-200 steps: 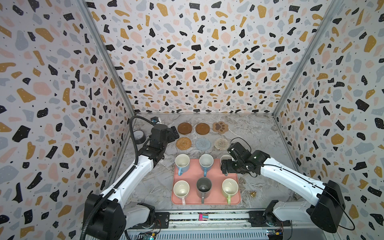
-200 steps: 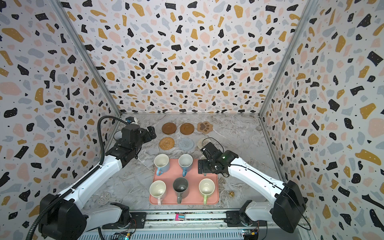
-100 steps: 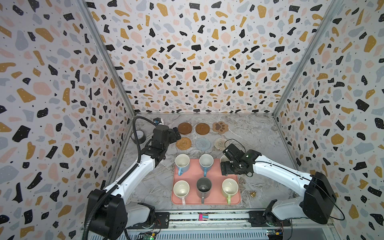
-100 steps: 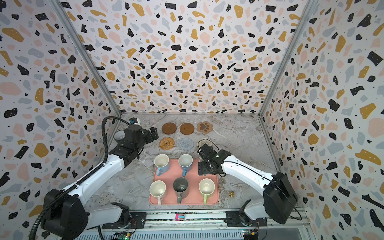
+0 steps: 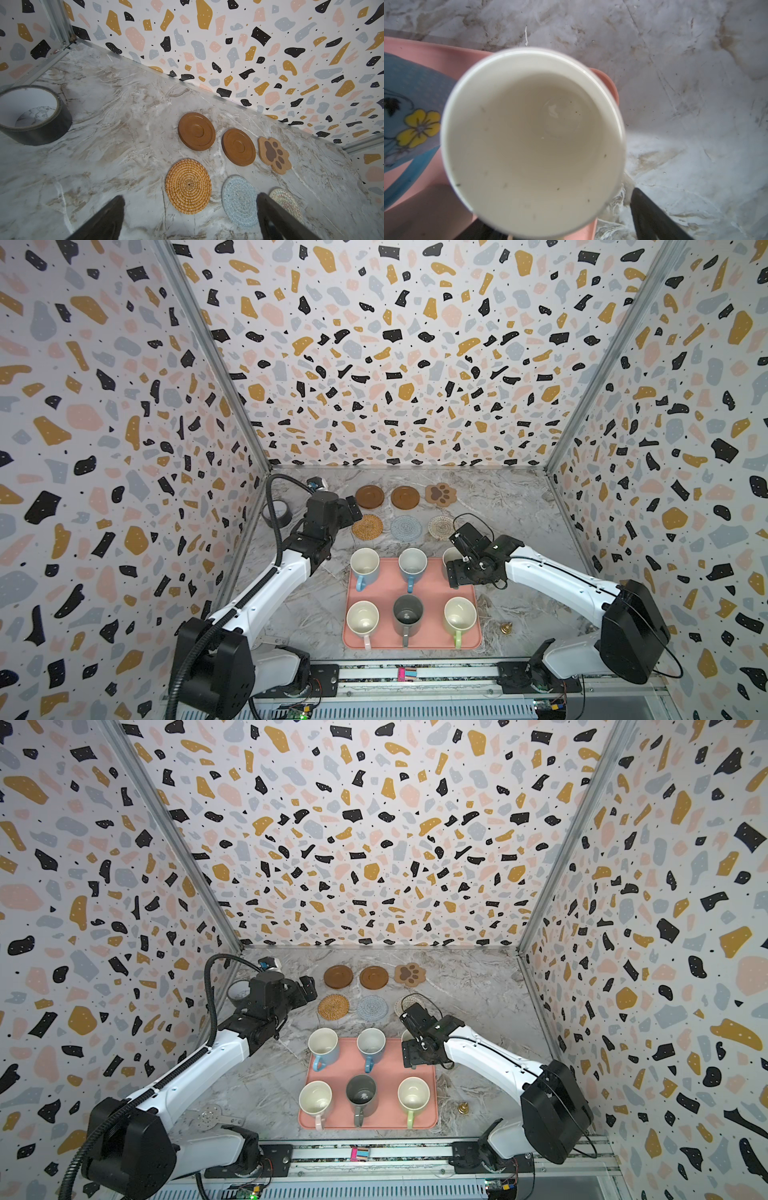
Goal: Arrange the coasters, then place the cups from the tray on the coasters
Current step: 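Lower the right gripper onto the white mug nearest the coasters and grasp it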
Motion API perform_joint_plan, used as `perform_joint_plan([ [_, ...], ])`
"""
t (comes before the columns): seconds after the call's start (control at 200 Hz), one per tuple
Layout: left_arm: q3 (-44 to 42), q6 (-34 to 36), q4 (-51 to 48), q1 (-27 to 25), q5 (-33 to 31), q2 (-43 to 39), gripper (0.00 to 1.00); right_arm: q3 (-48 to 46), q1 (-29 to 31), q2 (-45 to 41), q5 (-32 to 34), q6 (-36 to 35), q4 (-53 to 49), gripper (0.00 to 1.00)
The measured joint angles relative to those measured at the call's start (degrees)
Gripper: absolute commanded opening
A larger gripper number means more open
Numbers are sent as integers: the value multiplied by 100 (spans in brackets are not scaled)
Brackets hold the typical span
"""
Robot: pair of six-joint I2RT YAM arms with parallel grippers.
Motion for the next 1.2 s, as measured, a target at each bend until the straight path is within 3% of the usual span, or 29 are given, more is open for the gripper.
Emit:
perform_joint_plan([
  [0.496,0,-11,7,2,2,2,99,-22,-26,2,-70,-343,212,64],
  [1.201,-11,-15,74,0,2,2,100,-332,-26,2,-83,-378,474,44],
])
